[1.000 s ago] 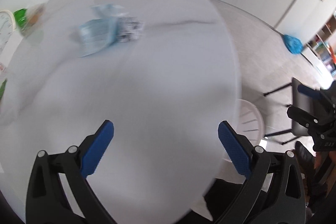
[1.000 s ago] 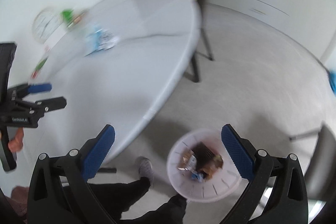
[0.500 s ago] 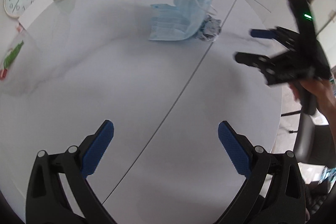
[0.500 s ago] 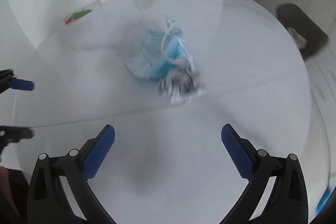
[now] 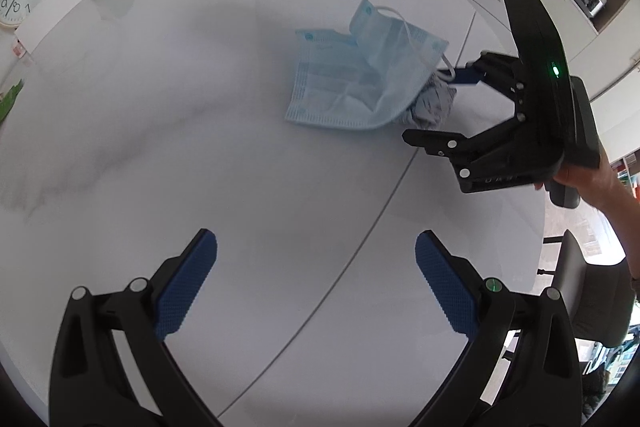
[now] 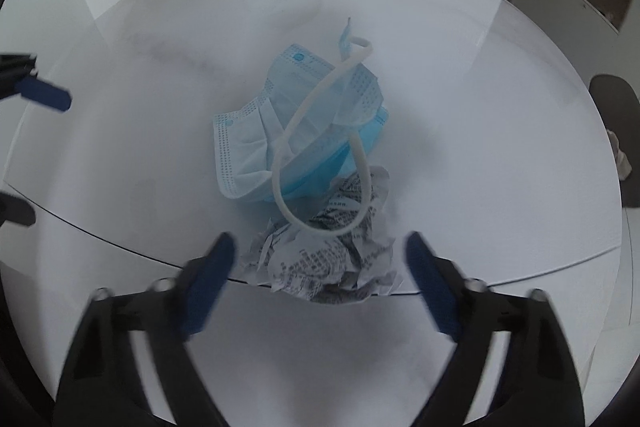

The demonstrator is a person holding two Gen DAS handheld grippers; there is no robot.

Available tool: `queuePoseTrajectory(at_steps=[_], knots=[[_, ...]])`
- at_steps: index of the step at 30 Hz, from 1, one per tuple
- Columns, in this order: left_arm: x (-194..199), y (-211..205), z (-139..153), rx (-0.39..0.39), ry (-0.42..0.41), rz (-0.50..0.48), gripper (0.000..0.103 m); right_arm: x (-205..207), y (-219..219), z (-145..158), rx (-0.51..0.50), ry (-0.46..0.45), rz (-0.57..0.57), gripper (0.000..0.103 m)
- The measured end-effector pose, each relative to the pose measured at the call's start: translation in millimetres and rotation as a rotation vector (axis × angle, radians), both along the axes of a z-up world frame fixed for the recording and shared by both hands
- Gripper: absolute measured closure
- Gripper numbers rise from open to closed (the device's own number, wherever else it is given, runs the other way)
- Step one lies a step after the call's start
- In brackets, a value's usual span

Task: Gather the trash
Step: 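Grasp the crumpled newspaper ball with the right gripper while the left grasps the blue face mask, then carry the newspaper ball and face mask over the bin and release both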

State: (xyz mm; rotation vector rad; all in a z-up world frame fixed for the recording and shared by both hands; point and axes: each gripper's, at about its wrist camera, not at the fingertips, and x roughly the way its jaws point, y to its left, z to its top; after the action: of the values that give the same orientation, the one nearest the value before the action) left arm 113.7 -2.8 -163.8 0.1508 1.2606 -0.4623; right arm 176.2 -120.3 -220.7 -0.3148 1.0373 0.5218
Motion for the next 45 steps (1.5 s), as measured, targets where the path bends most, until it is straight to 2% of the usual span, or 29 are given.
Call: queuePoseTrajectory(at_steps=[3, 8, 12, 18, 25, 27, 28, 29, 30, 31, 34, 38, 42, 45], knots=[[7.3, -4.5, 0.7, -0.002, -0.008, 0.004, 0.008, -1.7, -3.4, 0.3, 0.016, 0.003, 0.009, 0.046], [14.7, -13.4, 2.6, -0.017, -0.006, 0.007, 0.008, -6.2, -18.7, 6.2, 0.051, 0.023, -0.018, 0.051], [17.1, -33.8, 6.2, -0.03, -0.009, -0.02, 0.008, -18.2, -45.8, 16.5, 0.112, 0.027, -0.132, 0.051], [25.7, -81.4, 1.4, 0.006, -0.073, -0.05, 0.008, -53.4, -100.7, 30.4, 0.24, 0.036, -0.347, 0.05], [45.7, -126.3, -14.2, 0.104, -0.146, -0.054, 0.009, -106.7, -142.2, 35.1, 0.338, 0.033, -0.535, 0.05], [55.7, -133.4, -21.0, 0.109, -0.136, -0.051, 0.025, -112.1, -149.7, 32.0, 0.354, 0.039, -0.568, 0.05], [60.5, -135.2, -25.1, 0.114, -0.121, -0.055, 0.04, -117.5, -151.9, 30.4, 0.358, 0.042, -0.582, 0.05], [65.2, -135.7, -30.0, 0.114, -0.096, -0.055, 0.059, -123.5, -154.4, 28.4, 0.366, 0.047, -0.601, 0.05], [68.1, -135.2, -33.7, 0.109, -0.073, -0.055, 0.071, -130.4, -158.4, 27.5, 0.373, 0.05, -0.613, 0.05], [71.8, -134.4, -38.0, 0.101, -0.046, -0.053, 0.09, -133.4, -160.8, 26.2, 0.38, 0.052, -0.625, 0.05], [77.1, -121.4, -38.6, 0.077, -0.017, -0.017, 0.096, -149.6, -166.5, 26.3, 0.394, 0.054, -0.658, 0.05], [64.1, -104.1, -18.9, 0.072, -0.04, -0.025, 0.097, -164.3, -168.3, 30.4, 0.422, 0.055, -0.694, 0.05], [29.6, -96.7, 12.6, 0.061, -0.069, -0.09, 0.097, -188.5, -170.8, 42.1, 0.449, 0.041, -0.733, 0.049], [-10.1, -95.9, 37.4, 0.046, -0.083, -0.166, 0.097, -209.9, -169.8, 53.4, 0.451, 0.025, -0.762, 0.05]])
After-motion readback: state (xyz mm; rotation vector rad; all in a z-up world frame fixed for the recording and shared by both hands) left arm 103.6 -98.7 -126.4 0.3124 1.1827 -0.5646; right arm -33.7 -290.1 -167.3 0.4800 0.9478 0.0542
